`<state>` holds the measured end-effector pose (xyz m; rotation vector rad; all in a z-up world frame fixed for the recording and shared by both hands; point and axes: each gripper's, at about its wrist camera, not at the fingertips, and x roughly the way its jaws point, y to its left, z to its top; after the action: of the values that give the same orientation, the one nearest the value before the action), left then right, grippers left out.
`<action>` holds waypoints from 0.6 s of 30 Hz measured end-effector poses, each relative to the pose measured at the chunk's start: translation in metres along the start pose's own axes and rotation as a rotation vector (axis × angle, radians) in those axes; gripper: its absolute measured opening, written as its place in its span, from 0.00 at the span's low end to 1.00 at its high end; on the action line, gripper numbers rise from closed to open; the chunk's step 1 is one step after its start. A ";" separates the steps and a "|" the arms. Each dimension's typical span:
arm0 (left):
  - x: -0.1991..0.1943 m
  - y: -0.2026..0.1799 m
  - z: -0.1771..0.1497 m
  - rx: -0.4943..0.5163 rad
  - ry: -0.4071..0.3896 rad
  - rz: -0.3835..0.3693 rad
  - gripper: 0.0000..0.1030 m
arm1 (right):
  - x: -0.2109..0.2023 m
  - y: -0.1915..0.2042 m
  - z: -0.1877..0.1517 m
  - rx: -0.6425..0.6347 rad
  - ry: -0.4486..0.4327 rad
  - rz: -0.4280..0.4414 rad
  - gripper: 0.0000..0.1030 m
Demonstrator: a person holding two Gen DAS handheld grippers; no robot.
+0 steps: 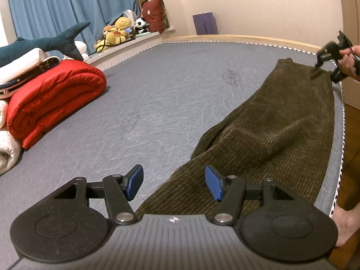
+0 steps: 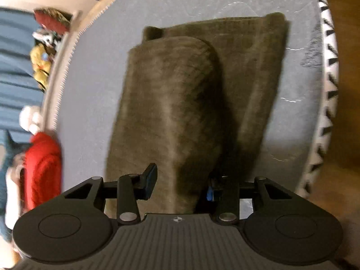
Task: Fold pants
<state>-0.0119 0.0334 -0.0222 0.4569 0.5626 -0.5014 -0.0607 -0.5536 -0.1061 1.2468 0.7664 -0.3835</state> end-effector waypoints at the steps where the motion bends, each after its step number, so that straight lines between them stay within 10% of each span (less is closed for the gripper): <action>1: 0.000 -0.001 0.000 0.005 -0.001 0.001 0.64 | -0.002 0.001 0.003 0.012 -0.026 0.017 0.44; 8: -0.001 0.000 -0.002 0.007 0.000 0.028 0.64 | -0.007 -0.011 0.028 0.135 -0.126 0.137 0.43; 12: -0.005 0.002 -0.004 0.000 -0.009 0.035 0.65 | -0.042 -0.018 0.029 0.170 -0.324 0.151 0.19; 18: -0.005 0.003 -0.004 0.002 -0.003 0.041 0.66 | -0.048 -0.017 0.030 0.102 -0.323 -0.056 0.11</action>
<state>-0.0153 0.0391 -0.0216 0.4686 0.5485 -0.4633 -0.0961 -0.5936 -0.0812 1.2220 0.5108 -0.6587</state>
